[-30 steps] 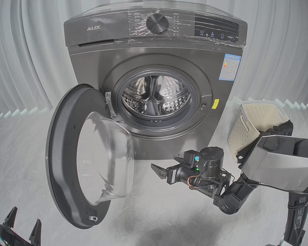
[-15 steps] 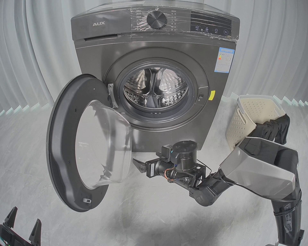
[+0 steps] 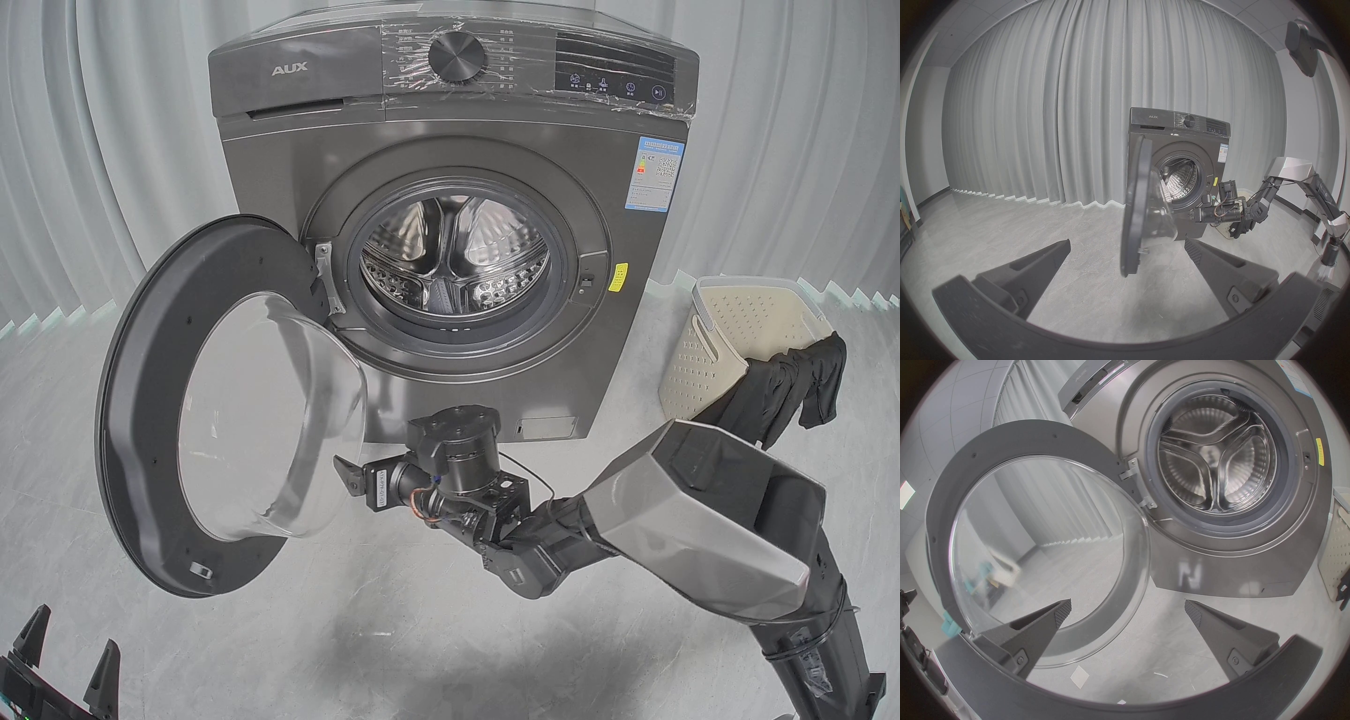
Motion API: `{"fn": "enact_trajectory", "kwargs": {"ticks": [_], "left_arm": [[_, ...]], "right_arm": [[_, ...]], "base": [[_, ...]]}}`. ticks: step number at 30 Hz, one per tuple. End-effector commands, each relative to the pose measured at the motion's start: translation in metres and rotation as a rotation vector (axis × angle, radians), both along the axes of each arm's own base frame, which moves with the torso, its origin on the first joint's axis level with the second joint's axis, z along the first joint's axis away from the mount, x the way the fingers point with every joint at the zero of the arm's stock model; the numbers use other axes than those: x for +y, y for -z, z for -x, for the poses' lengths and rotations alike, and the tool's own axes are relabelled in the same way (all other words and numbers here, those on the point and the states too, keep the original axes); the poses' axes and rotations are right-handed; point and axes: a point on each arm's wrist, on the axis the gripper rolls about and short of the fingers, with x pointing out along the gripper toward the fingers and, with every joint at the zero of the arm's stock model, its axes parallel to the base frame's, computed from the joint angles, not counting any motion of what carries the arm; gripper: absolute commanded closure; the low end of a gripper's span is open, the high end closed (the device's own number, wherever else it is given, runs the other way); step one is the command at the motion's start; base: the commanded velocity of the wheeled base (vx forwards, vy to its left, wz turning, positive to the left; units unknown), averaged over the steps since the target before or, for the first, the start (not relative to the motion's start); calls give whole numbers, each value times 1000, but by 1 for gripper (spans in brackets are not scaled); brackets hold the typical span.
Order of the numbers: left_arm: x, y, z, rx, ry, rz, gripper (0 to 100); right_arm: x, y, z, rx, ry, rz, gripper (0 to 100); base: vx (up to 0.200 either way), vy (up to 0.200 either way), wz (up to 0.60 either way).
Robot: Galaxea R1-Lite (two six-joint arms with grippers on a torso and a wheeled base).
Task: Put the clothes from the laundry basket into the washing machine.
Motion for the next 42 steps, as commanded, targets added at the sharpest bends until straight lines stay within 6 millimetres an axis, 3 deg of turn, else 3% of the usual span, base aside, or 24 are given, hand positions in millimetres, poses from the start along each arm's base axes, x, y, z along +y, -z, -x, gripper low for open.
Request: {"fn": "enact_trajectory", "kwargs": {"ticks": [1,9,12,17,18,19,20,21,22,23,24,25,28,31,32,35,42], "left_arm": [[0,5,0,0,0,2,0],[0,5,0,0,0,5,0],[0,5,0,0,0,5,0],[0,5,0,0,0,2,0],[0,5,0,1,0,0,0],[0,5,0,0,0,0,0],[0,5,0,0,0,0,0],[0,5,0,0,0,0,0],[0,5,0,0,0,0,0],[0,5,0,0,0,0,0],[0,5,0,0,0,0,0],[0,5,0,1,0,0,0],[0,5,0,0,0,0,0],[0,5,0,1,0,2,0],[0,5,0,0,0,2,0],[0,5,0,1,1,-1,0],[0,5,0,1,1,0,0]], "right_arm": [[16,11,4,1,-21,-6,0],[6,7,-2,8,10,-32,0],[-11,-14,-6,-4,47,-47,0],[-73,-66,7,-41,124,-35,0],[-100,-85,25,-53,143,-25,0],[-113,-94,36,-56,149,-20,0],[-113,-94,36,-56,149,-20,0],[-129,-106,50,-67,158,-21,0],[-129,-106,50,-67,158,-21,0],[-151,-121,68,-84,174,-20,0],[-151,-121,68,-84,174,-20,0],[-174,-134,87,-107,192,-19,0],[-214,-153,117,-149,242,-28,0],[-239,-159,139,-180,277,-27,0],[-261,-163,157,-214,314,-19,0],[-288,-164,181,-253,379,-3,0],[-313,-159,223,-266,412,2,0]], "base": [[0,0,0],[0,0,0],[0,0,0],[0,0,0],[0,0,0],[0,0,0],[0,0,0],[0,0,0],[0,0,0],[0,0,0],[0,0,0],[0,0,0],[0,0,0],[0,0,0],[0,0,0],[0,0,0],[0,0,0]]}}
